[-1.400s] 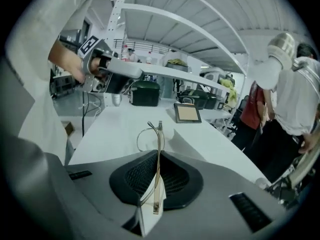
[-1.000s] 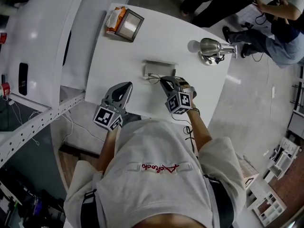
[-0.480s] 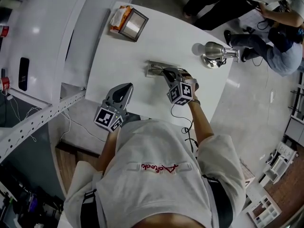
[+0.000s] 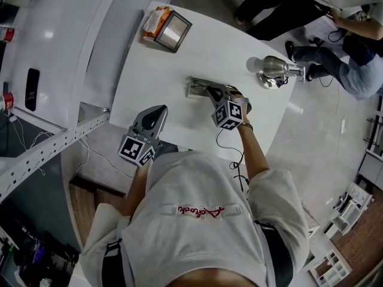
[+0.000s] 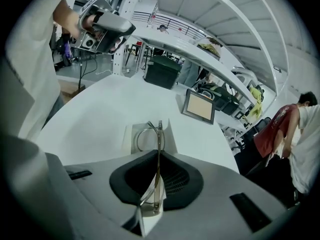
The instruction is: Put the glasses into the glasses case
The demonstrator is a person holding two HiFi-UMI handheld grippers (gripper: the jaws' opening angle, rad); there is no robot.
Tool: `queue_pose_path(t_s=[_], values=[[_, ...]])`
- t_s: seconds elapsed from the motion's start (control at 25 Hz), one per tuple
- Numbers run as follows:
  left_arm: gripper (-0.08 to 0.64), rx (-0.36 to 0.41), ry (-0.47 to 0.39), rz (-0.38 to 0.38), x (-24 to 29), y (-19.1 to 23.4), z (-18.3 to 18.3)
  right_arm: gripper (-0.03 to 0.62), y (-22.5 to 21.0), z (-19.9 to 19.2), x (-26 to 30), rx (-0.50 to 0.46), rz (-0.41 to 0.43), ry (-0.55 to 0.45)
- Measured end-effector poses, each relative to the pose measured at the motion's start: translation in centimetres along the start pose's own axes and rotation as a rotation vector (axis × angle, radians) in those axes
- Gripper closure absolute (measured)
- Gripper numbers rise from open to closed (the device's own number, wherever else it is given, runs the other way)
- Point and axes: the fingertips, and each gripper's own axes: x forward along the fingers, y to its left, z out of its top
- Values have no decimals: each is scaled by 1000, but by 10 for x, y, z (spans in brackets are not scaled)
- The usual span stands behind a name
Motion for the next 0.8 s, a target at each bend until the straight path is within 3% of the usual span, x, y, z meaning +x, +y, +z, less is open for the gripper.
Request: queue_pose_path(t_s=[0.52, 0.8], values=[[546, -8, 1, 8, -3, 5, 0, 574, 13, -13, 14, 47, 101, 40], [546, -9, -1, 13, -4, 9, 0, 574, 12, -13, 15, 48, 100, 23]])
